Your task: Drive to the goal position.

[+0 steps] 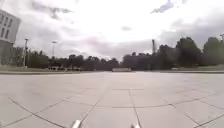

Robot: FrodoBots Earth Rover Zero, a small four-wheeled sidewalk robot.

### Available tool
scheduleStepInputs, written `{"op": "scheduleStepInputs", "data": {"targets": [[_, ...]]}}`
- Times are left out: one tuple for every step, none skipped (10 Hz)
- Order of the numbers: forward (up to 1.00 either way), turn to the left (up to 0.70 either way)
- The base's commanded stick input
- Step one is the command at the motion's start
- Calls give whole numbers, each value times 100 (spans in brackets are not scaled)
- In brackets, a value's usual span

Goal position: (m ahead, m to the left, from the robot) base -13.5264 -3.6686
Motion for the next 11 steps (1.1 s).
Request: {"op": "scheduleStepInputs", "data": {"targets": [[100, 0], [100, 0], [100, 0], [100, -17], [100, -27], [100, -12], [100, -8], [100, -30], [100, -3], [100, -11], [100, -23]]}}
